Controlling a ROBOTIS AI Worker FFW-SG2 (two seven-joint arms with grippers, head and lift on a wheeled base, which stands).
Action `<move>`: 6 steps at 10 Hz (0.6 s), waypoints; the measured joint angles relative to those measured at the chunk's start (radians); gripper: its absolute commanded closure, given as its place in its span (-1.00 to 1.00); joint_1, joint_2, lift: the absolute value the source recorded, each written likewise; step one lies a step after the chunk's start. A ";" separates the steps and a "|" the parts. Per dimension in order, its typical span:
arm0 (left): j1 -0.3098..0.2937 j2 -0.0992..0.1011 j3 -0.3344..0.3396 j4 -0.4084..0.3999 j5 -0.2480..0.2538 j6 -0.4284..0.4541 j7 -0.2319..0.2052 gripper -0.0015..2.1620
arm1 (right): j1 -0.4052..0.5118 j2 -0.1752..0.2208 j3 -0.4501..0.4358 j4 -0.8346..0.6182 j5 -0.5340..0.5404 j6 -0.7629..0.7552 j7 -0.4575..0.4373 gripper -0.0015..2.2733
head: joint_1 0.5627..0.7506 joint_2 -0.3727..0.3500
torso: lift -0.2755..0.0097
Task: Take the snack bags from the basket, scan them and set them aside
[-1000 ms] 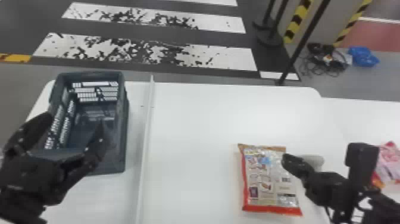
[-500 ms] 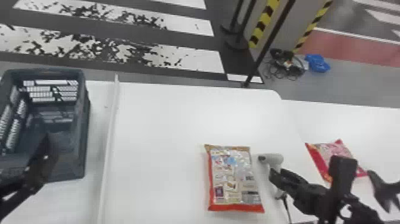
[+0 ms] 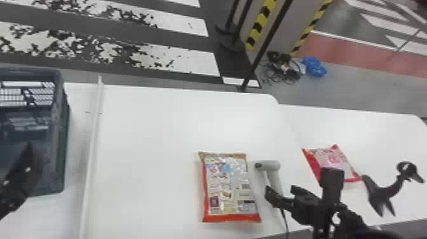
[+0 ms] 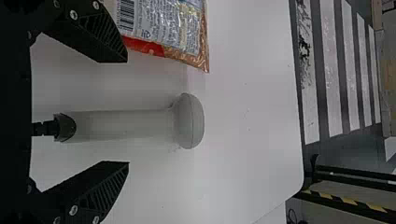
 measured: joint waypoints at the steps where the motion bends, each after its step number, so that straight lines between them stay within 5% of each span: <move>1: -0.005 0.001 -0.010 0.007 0.000 0.001 -0.002 -0.97 | -0.024 -0.013 0.014 0.038 0.008 -0.012 0.002 -0.84 | 0.41 -0.94 | 0.41; 2: -0.007 0.002 -0.014 0.009 0.000 0.004 -0.003 -0.97 | -0.047 -0.021 0.027 0.068 0.016 -0.023 0.007 -0.74 | 0.41 -0.94 | 0.41; 3: -0.007 0.003 -0.016 0.010 0.000 0.006 -0.003 -0.97 | -0.067 -0.030 0.040 0.096 0.021 -0.036 0.011 -0.39 | 0.41 -0.94 | 0.41; 4: -0.007 0.003 -0.018 0.009 0.000 0.007 -0.004 -0.97 | -0.087 -0.038 0.052 0.126 0.027 -0.052 0.027 0.44 | 0.41 -0.94 | 0.41; 6: -0.009 0.006 -0.021 0.007 -0.001 0.009 -0.004 -0.97 | -0.107 -0.043 0.057 0.157 0.032 -0.055 0.040 0.82 | 0.41 -0.94 | 0.41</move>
